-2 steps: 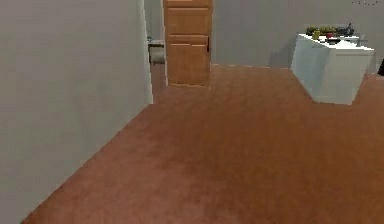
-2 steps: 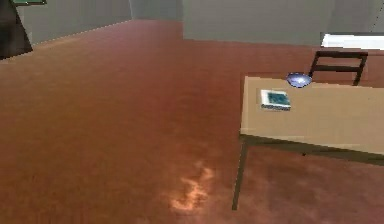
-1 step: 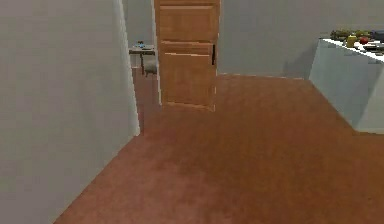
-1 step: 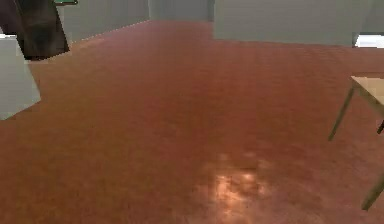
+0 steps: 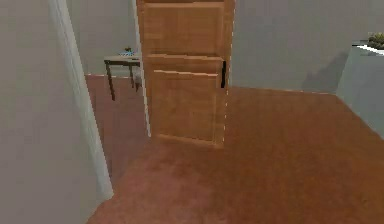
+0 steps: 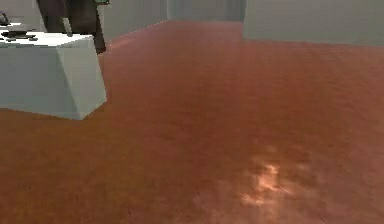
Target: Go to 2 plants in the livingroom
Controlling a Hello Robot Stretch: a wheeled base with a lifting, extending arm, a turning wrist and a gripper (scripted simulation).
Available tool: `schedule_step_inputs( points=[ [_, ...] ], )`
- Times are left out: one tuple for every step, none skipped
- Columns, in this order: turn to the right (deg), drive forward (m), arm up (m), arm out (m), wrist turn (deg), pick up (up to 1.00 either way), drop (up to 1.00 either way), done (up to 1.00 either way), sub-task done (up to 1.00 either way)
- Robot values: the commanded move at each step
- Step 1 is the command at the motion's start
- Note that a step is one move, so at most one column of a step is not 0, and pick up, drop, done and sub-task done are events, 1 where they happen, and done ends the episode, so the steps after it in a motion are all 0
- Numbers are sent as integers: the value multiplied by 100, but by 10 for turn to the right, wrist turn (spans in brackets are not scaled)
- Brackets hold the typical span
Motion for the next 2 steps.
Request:
schedule_step_inputs(
  points=[
    [0, 100, 0, 0, 0, 0, 0, 0, 0],
    [0, 45, 0, 0, 0, 0, 0, 0, 0]
  ],
)
